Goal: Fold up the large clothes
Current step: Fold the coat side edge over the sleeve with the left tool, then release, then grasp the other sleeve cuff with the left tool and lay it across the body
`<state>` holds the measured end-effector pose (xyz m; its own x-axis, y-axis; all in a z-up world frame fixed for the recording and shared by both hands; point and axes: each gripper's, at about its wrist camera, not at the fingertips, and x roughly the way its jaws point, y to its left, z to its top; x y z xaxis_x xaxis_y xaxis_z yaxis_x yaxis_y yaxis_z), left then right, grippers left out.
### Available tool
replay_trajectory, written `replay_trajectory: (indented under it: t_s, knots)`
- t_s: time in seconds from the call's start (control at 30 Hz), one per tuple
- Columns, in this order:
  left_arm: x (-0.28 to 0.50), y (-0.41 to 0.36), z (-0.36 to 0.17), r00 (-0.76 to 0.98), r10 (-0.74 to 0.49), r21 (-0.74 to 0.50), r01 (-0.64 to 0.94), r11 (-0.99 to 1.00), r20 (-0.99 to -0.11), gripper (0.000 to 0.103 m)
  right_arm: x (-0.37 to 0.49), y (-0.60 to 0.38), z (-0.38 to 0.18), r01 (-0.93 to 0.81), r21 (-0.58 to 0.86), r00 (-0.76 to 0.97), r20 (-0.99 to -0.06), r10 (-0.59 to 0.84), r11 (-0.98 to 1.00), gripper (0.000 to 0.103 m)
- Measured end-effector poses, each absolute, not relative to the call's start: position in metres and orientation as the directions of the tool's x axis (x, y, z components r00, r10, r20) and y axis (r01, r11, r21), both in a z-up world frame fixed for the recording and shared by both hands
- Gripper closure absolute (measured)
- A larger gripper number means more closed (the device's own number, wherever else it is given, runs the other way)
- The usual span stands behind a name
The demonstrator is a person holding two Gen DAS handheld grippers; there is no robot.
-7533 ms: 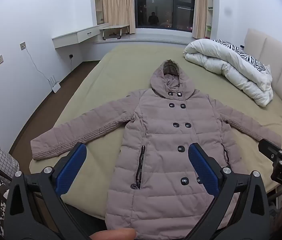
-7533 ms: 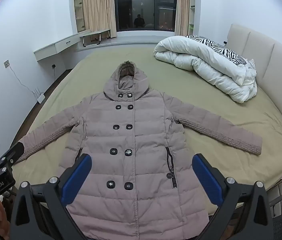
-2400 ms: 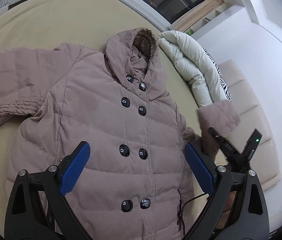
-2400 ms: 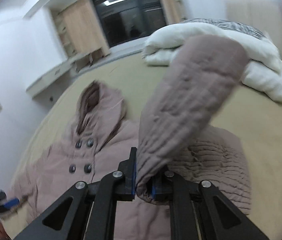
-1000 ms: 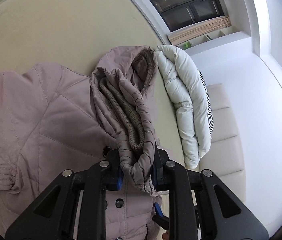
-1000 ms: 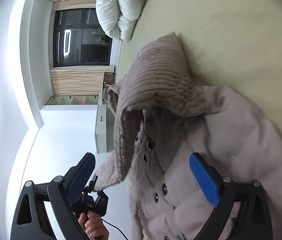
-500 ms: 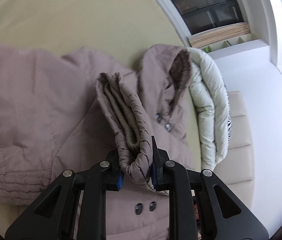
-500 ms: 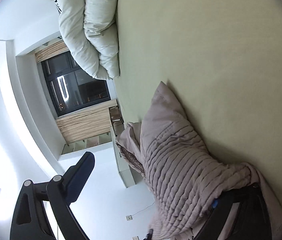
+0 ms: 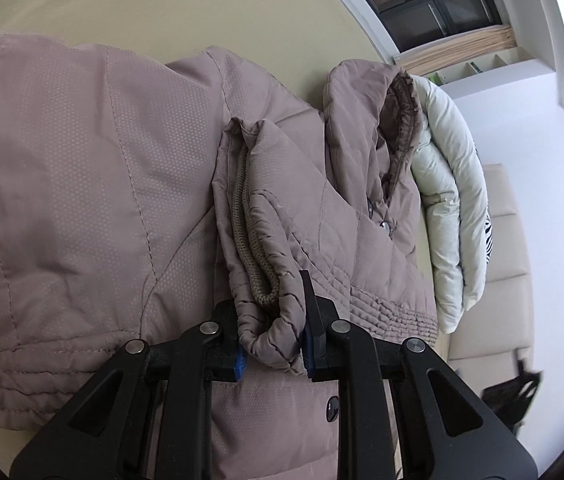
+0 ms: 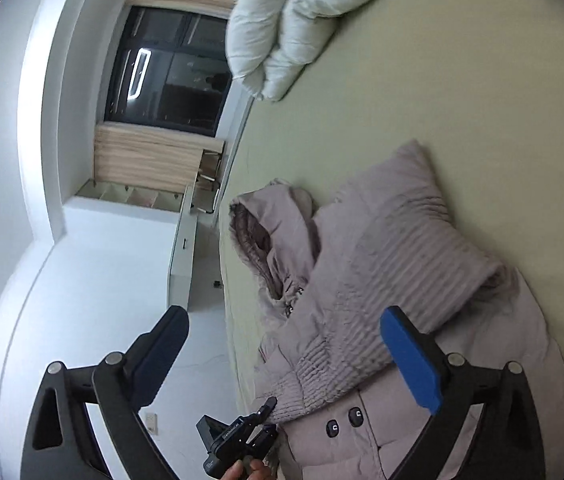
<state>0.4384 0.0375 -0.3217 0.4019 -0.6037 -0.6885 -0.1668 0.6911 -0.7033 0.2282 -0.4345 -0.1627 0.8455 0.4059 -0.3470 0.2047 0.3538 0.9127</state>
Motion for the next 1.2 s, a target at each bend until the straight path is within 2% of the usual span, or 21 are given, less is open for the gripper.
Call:
replay_trajectory:
  t_s: [0.07, 0.17, 0.3, 0.37, 0.43, 0.53, 0.57, 0.63, 0.7, 0.77, 0.83, 0.9, 1.03, 1.2]
  knots:
    - [0.438, 0.039, -0.325, 0.397, -0.605, -0.702, -0.165, 0.693, -0.691, 0.084, 0.25, -0.422, -0.141, 0.117, 0.9, 0.85, -0.31, 0.426, 0.42, 0.002]
    - [0.438, 0.04, -0.328, 0.393, -0.604, -0.697, -0.154, 0.701, -0.694, 0.084, 0.286, -0.416, -0.156, 0.091, 0.91, 0.823, -0.298, 0.483, 0.405, 0.002]
    - [0.441, 0.038, -0.33, 0.38, -0.603, -0.687, -0.132, 0.715, -0.701, 0.082, 0.31, -0.428, -0.23, 0.29, 0.859, 0.764, -0.472, 0.439, 0.421, 0.003]
    - [0.442, 0.038, -0.332, 0.379, -0.616, -0.697, -0.122, 0.707, -0.691, 0.081, 0.313, -0.439, -0.274, 0.309, 0.873, 0.751, -0.467, 0.466, 0.377, 0.022]
    - [0.441, 0.04, -0.331, 0.384, -0.626, -0.709, -0.118, 0.696, -0.678, 0.081, 0.305, -0.444, -0.274, 0.286, 0.885, 0.769, -0.441, 0.464, 0.367, 0.026]
    - [0.437, 0.044, -0.326, 0.386, -0.621, -0.705, -0.12, 0.699, -0.682, 0.078, 0.297, -0.446, -0.255, 0.27, 0.885, 0.777, -0.433, 0.456, 0.38, 0.022]
    - [0.434, 0.045, -0.322, 0.387, -0.607, -0.69, -0.117, 0.715, -0.694, 0.075, 0.294, -0.446, -0.246, 0.258, 0.883, 0.789, -0.427, 0.441, 0.393, 0.013]
    - [0.429, 0.044, -0.314, 0.39, -0.57, -0.65, -0.101, 0.754, -0.723, 0.071, 0.291, -0.445, -0.229, 0.239, 0.874, 0.812, -0.419, 0.407, 0.424, 0.003]
    - [0.424, 0.044, -0.306, 0.402, -0.547, -0.624, -0.082, 0.777, -0.734, 0.047, 0.294, -0.441, -0.223, 0.243, 0.86, 0.813, -0.433, 0.39, 0.449, 0.0]
    - [0.419, 0.046, -0.299, 0.418, -0.523, -0.597, -0.061, 0.8, -0.743, 0.039, 0.303, -0.435, -0.236, 0.287, 0.821, 0.777, -0.5, 0.381, 0.493, 0.0]
    - [0.414, 0.054, -0.294, 0.422, -0.509, -0.583, -0.06, 0.811, -0.751, 0.039, 0.313, -0.432, -0.256, 0.29, 0.785, 0.744, -0.545, 0.386, 0.548, 0.001]
    - [0.402, 0.073, -0.287, 0.443, -0.519, -0.608, -0.077, 0.79, -0.731, 0.039, 0.312, -0.427, -0.255, 0.266, 0.758, 0.749, -0.551, 0.368, 0.595, 0.002]
    - [0.351, 0.128, -0.273, 0.512, -0.522, -0.654, -0.108, 0.749, -0.682, 0.039, 0.301, -0.433, -0.244, 0.321, 0.767, 0.749, -0.565, 0.347, 0.556, 0.008]
    - [0.236, 0.229, -0.266, 0.643, -0.404, -0.687, -0.271, 0.674, -0.65, 0.038, 0.258, -0.421, -0.206, 0.254, 0.828, 0.826, -0.455, 0.334, 0.5, 0.003]
